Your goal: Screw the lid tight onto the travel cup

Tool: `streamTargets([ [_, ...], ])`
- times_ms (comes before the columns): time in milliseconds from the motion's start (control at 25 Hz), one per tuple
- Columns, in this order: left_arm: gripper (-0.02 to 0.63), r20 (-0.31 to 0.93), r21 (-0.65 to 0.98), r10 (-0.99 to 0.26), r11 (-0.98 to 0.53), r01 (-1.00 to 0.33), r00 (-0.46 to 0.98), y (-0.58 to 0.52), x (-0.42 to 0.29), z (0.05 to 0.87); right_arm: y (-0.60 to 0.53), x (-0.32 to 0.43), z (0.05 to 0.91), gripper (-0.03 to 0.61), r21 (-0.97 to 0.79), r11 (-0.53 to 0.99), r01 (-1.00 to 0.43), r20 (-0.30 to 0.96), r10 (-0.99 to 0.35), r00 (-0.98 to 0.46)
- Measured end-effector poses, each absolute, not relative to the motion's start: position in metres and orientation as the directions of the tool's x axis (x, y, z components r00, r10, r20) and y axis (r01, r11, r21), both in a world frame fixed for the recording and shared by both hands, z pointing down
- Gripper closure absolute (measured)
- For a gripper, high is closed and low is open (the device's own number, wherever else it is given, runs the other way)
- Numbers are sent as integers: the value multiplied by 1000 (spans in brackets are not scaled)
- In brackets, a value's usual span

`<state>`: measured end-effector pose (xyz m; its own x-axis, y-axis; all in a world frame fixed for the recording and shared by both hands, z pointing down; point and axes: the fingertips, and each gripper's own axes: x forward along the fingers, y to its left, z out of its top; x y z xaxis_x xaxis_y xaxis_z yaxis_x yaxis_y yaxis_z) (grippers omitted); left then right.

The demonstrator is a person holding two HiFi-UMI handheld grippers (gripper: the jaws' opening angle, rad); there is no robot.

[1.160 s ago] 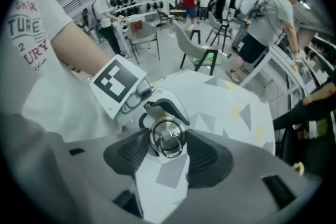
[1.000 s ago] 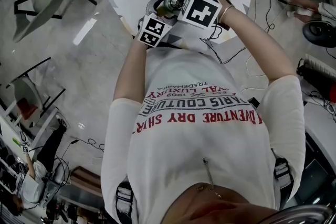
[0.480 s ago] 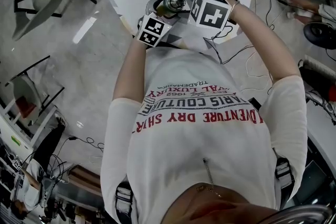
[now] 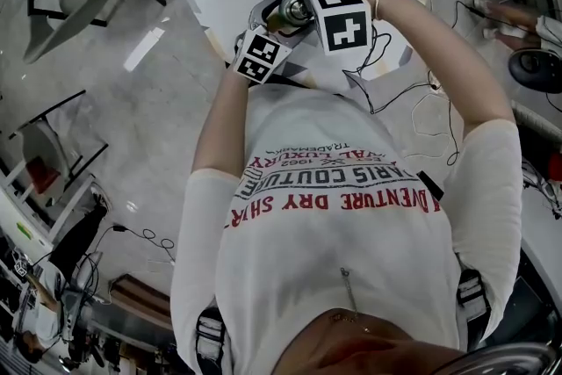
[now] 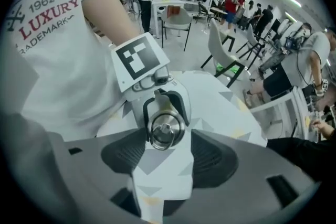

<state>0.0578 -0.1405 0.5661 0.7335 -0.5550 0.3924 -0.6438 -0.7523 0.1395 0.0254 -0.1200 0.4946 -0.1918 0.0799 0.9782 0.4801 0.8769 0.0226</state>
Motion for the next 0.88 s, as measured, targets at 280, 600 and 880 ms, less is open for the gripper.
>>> streamTargets([
  [280, 229, 394, 143, -560, -746, -650, 729, -138, 58, 566, -113, 21, 498, 342, 24, 870, 492, 976, 85, -198],
  [600, 229, 392, 147, -561, -745, -651, 729, -140, 56, 567, -120, 18, 497, 342, 9, 981, 196, 962, 45, -268],
  [880, 229, 391, 149, -563, -742, -653, 728, -140, 56, 569, -126, 20, 499, 342, -2, 985, -172, 937, -58, -344],
])
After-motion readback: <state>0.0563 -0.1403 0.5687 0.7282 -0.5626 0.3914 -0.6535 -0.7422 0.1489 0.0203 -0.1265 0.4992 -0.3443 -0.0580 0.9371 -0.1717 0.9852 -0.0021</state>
